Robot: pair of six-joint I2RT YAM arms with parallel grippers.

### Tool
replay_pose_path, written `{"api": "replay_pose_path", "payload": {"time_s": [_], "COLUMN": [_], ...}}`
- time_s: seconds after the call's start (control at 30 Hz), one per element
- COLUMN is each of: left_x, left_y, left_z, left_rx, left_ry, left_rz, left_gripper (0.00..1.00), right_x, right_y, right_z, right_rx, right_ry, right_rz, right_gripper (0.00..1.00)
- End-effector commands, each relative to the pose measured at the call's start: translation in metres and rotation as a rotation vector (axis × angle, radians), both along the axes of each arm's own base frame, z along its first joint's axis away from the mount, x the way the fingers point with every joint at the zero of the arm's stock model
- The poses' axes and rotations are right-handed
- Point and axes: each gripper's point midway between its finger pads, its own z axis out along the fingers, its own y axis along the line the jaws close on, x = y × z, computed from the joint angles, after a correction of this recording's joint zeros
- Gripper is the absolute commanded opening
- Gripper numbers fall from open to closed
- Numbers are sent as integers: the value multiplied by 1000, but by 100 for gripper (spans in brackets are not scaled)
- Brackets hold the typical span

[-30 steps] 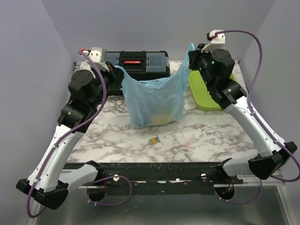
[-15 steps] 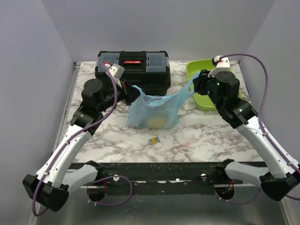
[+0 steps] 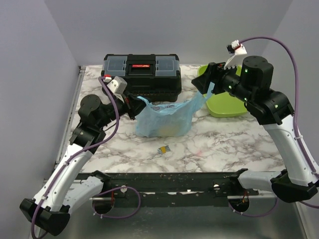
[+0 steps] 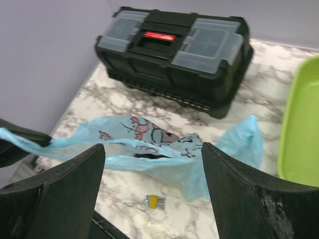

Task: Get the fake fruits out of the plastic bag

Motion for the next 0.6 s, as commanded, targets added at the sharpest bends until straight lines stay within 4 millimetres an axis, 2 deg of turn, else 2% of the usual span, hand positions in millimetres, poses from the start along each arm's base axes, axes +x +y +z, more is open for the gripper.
{"api": "replay_pose_path", "payload": {"time_s": [0.0, 0.1, 0.17, 0.27, 0.37, 0.5, 0.57], "left_x": [3, 4, 3, 4, 2, 2, 0], "left_y": [9, 11, 11, 12, 11, 10, 9], "left_z": [6, 5, 6, 4, 3, 4, 4], "left_rx": [20, 22, 22, 23, 24, 25, 25], "left_ry": [-77, -81, -86, -84, -86, -90, -93], "left_rz": [61, 79, 76, 83, 80, 82, 78], "left_gripper": [0, 0, 0, 0, 0, 0, 0], "right_x": [-16, -17, -19, -14, -6, 7, 6], "right_y": [41, 77, 105, 131, 144, 149, 153], "right_z": [11, 12, -2, -28, -57, -92, -109], "right_rx": [59, 108, 129, 156, 131, 58, 41], "right_ry": [45, 56, 97, 144, 188, 238, 262], "right_rz": [225, 338, 406, 435, 419, 344, 341], "right_gripper": [81, 77, 67, 57, 51, 46, 44]}}
